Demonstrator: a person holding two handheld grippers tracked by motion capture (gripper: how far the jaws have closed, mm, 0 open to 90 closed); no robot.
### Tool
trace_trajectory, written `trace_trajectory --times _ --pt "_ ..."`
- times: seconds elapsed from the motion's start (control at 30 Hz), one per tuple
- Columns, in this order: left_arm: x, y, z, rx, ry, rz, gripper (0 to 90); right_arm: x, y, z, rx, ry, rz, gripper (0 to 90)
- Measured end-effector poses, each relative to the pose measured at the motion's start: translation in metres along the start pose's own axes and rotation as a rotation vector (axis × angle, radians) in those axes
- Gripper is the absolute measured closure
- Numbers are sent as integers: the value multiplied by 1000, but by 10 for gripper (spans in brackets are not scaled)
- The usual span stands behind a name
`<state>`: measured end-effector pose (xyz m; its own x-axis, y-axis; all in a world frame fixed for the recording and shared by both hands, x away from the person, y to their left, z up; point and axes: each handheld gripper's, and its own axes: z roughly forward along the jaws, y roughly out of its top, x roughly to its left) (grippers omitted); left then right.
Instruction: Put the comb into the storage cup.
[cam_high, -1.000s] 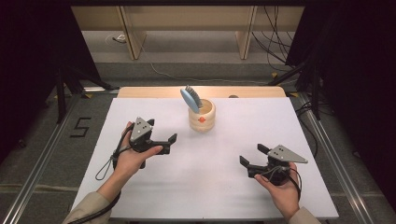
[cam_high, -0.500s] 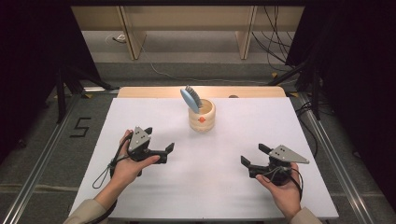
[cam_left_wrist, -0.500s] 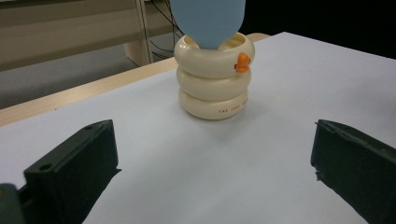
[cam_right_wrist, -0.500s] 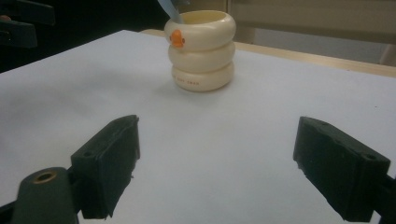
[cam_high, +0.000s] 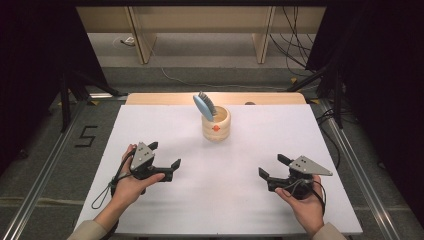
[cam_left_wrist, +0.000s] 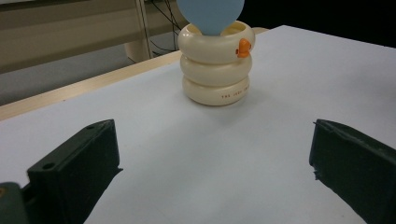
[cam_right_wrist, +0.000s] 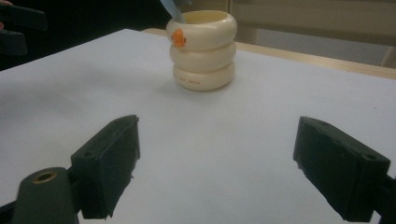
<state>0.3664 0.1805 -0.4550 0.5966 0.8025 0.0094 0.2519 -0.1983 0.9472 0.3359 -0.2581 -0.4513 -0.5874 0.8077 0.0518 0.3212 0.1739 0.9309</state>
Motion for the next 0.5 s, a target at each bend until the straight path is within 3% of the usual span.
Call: trace_trajectory --times 0.5 --pt "10 -14 -17 9 31 -13 13 -4 -2 -6 -1 -2 0 157"
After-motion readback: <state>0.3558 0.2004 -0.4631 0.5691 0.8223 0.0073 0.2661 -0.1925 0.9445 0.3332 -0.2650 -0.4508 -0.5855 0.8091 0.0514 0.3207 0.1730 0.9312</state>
